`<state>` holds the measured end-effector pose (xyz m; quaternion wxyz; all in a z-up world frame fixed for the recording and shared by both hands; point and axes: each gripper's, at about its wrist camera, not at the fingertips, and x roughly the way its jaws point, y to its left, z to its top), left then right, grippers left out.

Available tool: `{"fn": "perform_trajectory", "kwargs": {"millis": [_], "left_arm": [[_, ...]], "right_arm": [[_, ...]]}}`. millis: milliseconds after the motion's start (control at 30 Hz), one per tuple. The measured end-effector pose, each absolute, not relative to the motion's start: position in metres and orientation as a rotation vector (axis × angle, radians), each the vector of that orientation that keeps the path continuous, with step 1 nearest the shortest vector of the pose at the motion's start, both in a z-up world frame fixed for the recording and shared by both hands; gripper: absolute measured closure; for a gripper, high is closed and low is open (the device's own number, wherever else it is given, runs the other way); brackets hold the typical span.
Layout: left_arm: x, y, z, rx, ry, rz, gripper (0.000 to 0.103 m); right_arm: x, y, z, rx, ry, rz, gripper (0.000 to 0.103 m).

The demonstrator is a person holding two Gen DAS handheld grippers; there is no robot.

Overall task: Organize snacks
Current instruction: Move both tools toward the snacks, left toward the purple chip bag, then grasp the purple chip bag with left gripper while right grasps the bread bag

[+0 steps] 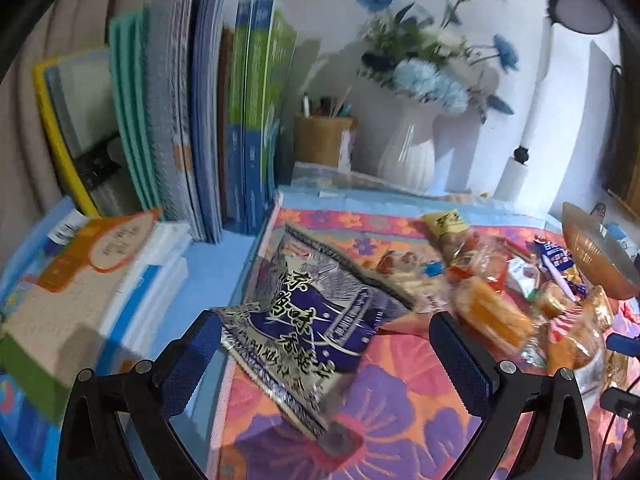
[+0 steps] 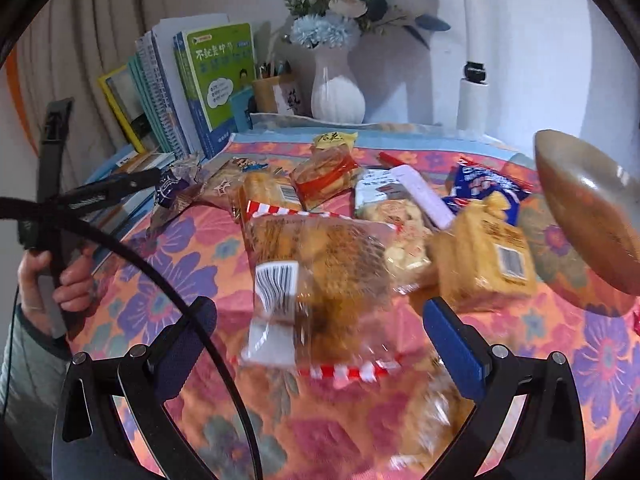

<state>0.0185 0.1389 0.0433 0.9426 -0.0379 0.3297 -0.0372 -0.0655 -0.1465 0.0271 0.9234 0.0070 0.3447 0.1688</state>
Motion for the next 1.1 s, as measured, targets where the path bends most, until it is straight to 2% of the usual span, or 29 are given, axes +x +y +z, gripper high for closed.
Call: {"fn": "perform_trajectory", "kwargs": {"millis": [167, 500, 1100], "left_arm": [[0.030, 0.143, 0.029, -0.131, 0.713, -0.072, 0.000], [0.021, 0.136, 0.036, -0.097, 0.652, -0.038, 0.000], [0.026, 0.134, 0.032, -0.066, 0.690, -0.042, 0.000]], "right_arm": [[-0.063, -0.149, 0.018, 0.042, 0.708, 0.320, 0.000], [-0.060, -0.152, 0.021, 0.055, 0.700, 0.281, 0.000], [-0.064, -0.152, 0.020, 0.060, 0.699, 0.234, 0.000]]}}
